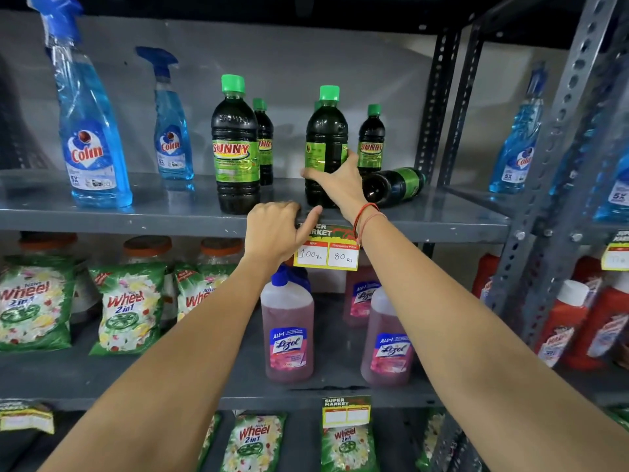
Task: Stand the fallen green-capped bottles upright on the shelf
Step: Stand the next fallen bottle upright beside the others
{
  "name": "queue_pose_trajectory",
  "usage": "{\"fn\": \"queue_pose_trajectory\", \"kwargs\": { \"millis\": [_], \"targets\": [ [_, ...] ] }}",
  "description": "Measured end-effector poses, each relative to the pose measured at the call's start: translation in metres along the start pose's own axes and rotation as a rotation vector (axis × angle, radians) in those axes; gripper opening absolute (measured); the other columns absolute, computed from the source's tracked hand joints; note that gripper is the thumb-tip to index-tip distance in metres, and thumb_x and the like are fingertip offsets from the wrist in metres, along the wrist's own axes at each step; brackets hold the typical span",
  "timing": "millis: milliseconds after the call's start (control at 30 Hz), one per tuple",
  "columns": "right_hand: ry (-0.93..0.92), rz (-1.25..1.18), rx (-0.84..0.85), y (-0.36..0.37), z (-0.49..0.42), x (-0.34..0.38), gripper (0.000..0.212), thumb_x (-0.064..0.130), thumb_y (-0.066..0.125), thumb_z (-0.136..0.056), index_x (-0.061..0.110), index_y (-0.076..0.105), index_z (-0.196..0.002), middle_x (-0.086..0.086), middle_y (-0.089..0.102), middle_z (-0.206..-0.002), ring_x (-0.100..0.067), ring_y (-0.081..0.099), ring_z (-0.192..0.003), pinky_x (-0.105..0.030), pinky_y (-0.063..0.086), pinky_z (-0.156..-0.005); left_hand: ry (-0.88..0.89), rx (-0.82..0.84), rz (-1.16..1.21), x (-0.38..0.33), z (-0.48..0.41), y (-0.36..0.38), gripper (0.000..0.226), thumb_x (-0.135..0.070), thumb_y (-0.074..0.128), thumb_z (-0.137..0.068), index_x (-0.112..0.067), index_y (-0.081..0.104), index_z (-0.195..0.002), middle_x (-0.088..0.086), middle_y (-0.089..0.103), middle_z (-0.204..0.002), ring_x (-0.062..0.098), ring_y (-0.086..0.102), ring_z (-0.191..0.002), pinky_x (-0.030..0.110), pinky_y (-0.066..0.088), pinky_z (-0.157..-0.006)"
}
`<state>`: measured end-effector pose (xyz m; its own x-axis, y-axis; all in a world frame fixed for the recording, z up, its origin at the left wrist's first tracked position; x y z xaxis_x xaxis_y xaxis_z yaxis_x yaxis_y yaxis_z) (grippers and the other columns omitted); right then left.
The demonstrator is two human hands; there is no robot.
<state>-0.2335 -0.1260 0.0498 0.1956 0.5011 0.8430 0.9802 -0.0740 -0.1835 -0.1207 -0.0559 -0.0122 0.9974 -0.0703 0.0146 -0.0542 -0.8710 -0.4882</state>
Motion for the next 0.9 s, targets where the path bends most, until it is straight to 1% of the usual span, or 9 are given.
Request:
{"fn": "queue_pose_trajectory", "kwargs": {
  "millis": [100, 167, 267, 367, 500, 567, 667, 767, 900],
  "targets": [
    [0.026, -0.020, 0.018, -0.0048, 0.0016, -0.0005, 0.067, 0.024, 0.074, -0.074, 0.011, 0.037, -0.128, -0.005, 0.061, -0.108, -0.019, 0.059, -0.098, -0.027, 0.043, -0.080, -0.003, 0.006, 0.005, -0.0006, 0.0010, 0.0002, 0.068, -0.057, 0.025, -0.091, -0.008, 0.070, -0.076, 0.008, 0.069, -0.064, 0.027, 0.064, -0.061, 0.033, 0.043, -0.058],
    [-0.006, 0.022, -0.011, -0.0051, 0.0017, 0.0000, 0.064, 0.024, 0.077, -0.072, 0.008, 0.043, -0.124, -0.006, 0.060, -0.106, -0.022, 0.059, -0.102, -0.025, 0.041, -0.081, -0.010, 0.015, 0.005, -0.0011, 0.0010, -0.0003, 0.068, -0.057, 0.025, -0.091, -0.008, 0.070, -0.076, 0.008, 0.069, -0.065, 0.027, 0.064, -0.062, 0.033, 0.043, -0.059],
    [-0.104, 0.237, -0.093, -0.0024, 0.0007, -0.0005, 0.077, 0.036, 0.084, -0.064, 0.003, 0.043, -0.120, -0.012, 0.051, -0.118, -0.025, 0.049, -0.112, -0.026, 0.035, -0.085, -0.005, 0.009, 0.012, -0.0010, 0.0008, -0.0020, 0.068, -0.058, 0.026, -0.090, -0.008, 0.069, -0.074, 0.009, 0.069, -0.065, 0.028, 0.064, -0.062, 0.032, 0.041, -0.058],
    [-0.094, 0.255, -0.066, 0.0005, 0.0025, -0.0003, 0.084, 0.037, 0.082, -0.065, 0.004, 0.037, -0.128, -0.013, 0.044, -0.125, -0.025, 0.042, -0.118, -0.032, 0.035, -0.095, -0.005, 0.009, 0.016, -0.0019, 0.0008, -0.0042, 0.069, -0.058, 0.026, -0.089, -0.007, 0.069, -0.073, 0.009, 0.069, -0.064, 0.028, 0.063, -0.061, 0.032, 0.041, -0.057],
    [-0.001, 0.100, -0.013, -0.0068, 0.0064, 0.0003, 0.062, 0.025, 0.076, -0.072, 0.006, 0.043, -0.121, -0.006, 0.058, -0.104, -0.023, 0.059, -0.104, -0.026, 0.041, -0.078, -0.012, 0.023, 0.014, -0.0036, 0.0011, -0.0049, 0.072, -0.059, 0.024, -0.089, -0.006, 0.070, -0.074, 0.010, 0.069, -0.065, 0.029, 0.064, -0.061, 0.033, 0.042, -0.057],
    [-0.043, 0.172, -0.043, -0.0064, 0.0080, 0.0001, 0.069, 0.029, 0.081, -0.068, 0.006, 0.043, -0.120, -0.009, 0.058, -0.109, -0.025, 0.057, -0.106, -0.027, 0.042, -0.079, -0.009, 0.021, 0.017, -0.0035, 0.0010, -0.0052, 0.072, -0.059, 0.024, -0.089, -0.006, 0.070, -0.075, 0.010, 0.069, -0.066, 0.029, 0.064, -0.061, 0.033, 0.042, -0.058],
    [-0.107, 0.331, -0.056, 0.0001, 0.0067, -0.0011, 0.091, 0.043, 0.083, -0.063, 0.007, 0.035, -0.131, -0.013, 0.047, -0.127, -0.028, 0.044, -0.120, -0.036, 0.040, -0.093, -0.007, 0.025, 0.013, -0.0034, 0.0010, -0.0060, 0.070, -0.059, 0.025, -0.089, -0.007, 0.069, -0.073, 0.010, 0.069, -0.065, 0.028, 0.063, -0.061, 0.032, 0.039, -0.057],
    [-0.051, 0.212, 0.016, 0.0014, 0.0043, 0.0004, 0.089, 0.045, 0.075, -0.065, 0.010, 0.035, -0.136, -0.011, 0.047, -0.126, -0.026, 0.044, -0.120, -0.038, 0.039, -0.101, -0.008, 0.027, 0.011, -0.0038, 0.0010, -0.0060, 0.070, -0.059, 0.025, -0.089, -0.006, 0.068, -0.070, 0.009, 0.067, -0.062, 0.029, 0.062, -0.058, 0.031, 0.039, -0.056],
    [0.086, 0.016, 0.097, -0.0040, 0.0025, -0.0031, 0.064, 0.029, 0.071, -0.076, 0.010, 0.040, -0.128, -0.004, 0.058, -0.112, -0.024, 0.056, -0.113, -0.031, 0.043, -0.090, -0.010, 0.026, 0.016, -0.0044, 0.0011, -0.0072, 0.072, -0.060, 0.024, -0.089, -0.006, 0.070, -0.074, 0.010, 0.068, -0.063, 0.029, 0.063, -0.059, 0.031, 0.039, -0.056]
  ]
}}
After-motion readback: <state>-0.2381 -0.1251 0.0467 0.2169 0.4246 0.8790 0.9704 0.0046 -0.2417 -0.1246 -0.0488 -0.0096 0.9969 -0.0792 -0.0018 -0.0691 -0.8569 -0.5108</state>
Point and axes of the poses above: each hand's wrist, its own z-axis away from the middle knuckle, its own y-axis out of the palm, x = y × z, the point moved 1 cm from there along -z, towards the middle knuckle
